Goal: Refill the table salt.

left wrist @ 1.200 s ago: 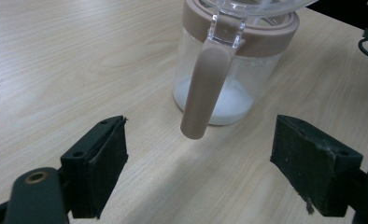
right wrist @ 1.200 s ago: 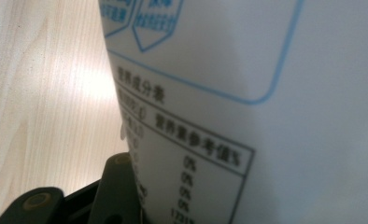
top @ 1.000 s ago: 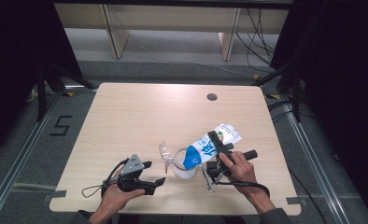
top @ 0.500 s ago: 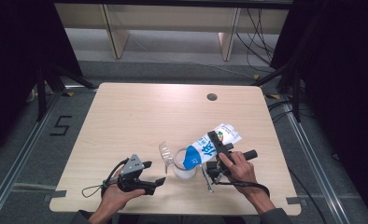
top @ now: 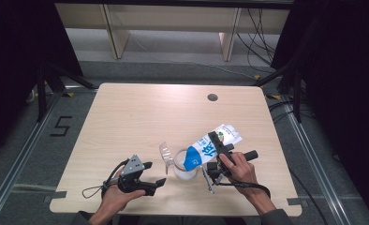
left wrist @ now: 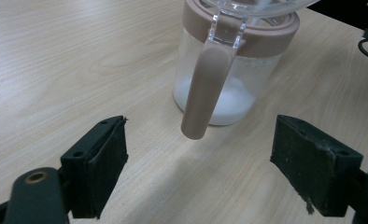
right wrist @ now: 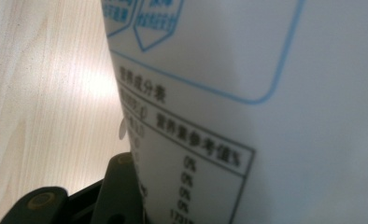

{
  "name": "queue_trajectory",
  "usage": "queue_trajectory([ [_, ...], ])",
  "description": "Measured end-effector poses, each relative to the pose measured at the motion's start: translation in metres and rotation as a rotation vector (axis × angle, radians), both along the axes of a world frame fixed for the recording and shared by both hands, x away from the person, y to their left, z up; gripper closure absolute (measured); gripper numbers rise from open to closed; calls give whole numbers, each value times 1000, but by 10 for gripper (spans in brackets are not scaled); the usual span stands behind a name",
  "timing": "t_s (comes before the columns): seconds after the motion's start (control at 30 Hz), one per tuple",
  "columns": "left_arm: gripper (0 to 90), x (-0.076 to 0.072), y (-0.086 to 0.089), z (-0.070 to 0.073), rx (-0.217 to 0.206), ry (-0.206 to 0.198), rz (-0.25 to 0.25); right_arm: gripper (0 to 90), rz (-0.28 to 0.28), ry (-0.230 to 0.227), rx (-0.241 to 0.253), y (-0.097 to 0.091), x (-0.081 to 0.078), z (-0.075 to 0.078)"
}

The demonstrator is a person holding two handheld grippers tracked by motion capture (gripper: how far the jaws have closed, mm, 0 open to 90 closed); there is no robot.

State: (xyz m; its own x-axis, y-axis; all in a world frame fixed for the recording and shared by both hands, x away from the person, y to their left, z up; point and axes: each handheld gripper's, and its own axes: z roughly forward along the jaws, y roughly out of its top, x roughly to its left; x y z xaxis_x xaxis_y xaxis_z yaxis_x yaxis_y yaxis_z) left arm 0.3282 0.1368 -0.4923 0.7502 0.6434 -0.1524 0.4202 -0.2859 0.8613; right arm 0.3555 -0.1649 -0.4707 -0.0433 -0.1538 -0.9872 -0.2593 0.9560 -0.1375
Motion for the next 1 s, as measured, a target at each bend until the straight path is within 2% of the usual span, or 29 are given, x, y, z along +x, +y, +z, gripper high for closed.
queue_trajectory([
  [0.03, 177, 0, 0, 0, 0, 0, 0, 583, 9, -4, -14, 0, 1, 1],
  [0.07, 177, 0, 0, 0, 0, 0, 0, 584, 1, -1, 0, 0, 0, 0],
  [0.17, 177, 0, 0, 0, 7, 2, -1, 585, 10, -5, -15, 0, 0, 1],
  [0.4, 177, 0, 0, 0, -1, 1, -5, 589, 3, -2, -4, 0, 0, 1],
  [0.53, 177, 0, 0, 0, 2, 1, -2, 590, 16, -11, -26, 0, 1, 3],
  [1.0, 177, 0, 0, 0, -1, 0, -8, 593, 15, -12, -26, 0, 1, 3],
])
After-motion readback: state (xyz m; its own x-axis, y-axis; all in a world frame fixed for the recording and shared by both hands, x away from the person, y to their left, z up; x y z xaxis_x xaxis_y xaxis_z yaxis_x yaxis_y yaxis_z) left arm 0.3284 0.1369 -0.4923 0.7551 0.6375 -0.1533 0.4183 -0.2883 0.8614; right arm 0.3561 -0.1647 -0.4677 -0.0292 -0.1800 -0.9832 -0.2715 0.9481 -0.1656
